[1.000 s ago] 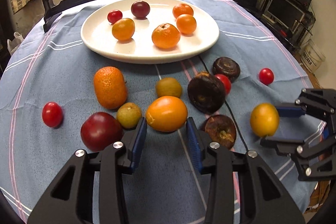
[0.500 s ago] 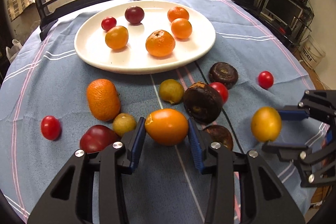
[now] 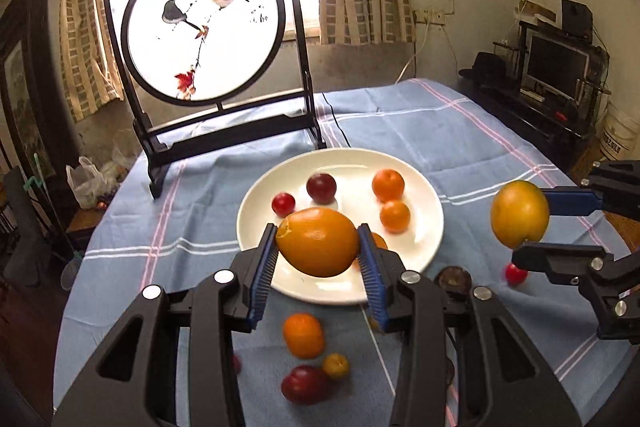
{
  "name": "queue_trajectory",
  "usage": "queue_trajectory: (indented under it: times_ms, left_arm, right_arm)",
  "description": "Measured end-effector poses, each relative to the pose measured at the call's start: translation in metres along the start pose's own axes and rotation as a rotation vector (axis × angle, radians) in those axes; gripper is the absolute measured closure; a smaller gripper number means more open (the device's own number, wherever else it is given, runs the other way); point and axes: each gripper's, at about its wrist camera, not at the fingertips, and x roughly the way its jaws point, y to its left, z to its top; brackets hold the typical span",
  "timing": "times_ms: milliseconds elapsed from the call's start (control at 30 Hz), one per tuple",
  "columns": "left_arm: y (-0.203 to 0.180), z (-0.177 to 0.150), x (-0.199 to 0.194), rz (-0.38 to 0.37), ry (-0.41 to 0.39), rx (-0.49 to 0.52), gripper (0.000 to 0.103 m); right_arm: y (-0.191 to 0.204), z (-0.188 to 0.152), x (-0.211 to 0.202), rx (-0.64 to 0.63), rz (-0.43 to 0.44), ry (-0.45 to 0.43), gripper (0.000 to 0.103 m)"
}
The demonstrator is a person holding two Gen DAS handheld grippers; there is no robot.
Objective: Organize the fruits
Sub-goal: 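Carry both fruits over the plate and open both grippers to release them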
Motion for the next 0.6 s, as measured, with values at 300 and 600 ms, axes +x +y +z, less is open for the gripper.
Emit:
queue_trajectory:
  times_ms: [300,600]
  left_arm:
    - [0.004,0.021,0.027,0.032,-0.02,0.01,0.064]
    - [0.011,0.014,0.059,0.03,0.033,-0.012,0.064]
  right_arm:
    - [-0.015,0.033,0.036,0.031,0.013,-0.007,0.062]
    - [-0.018,0.032,0.063,0.047,0.016,0.025,0.062]
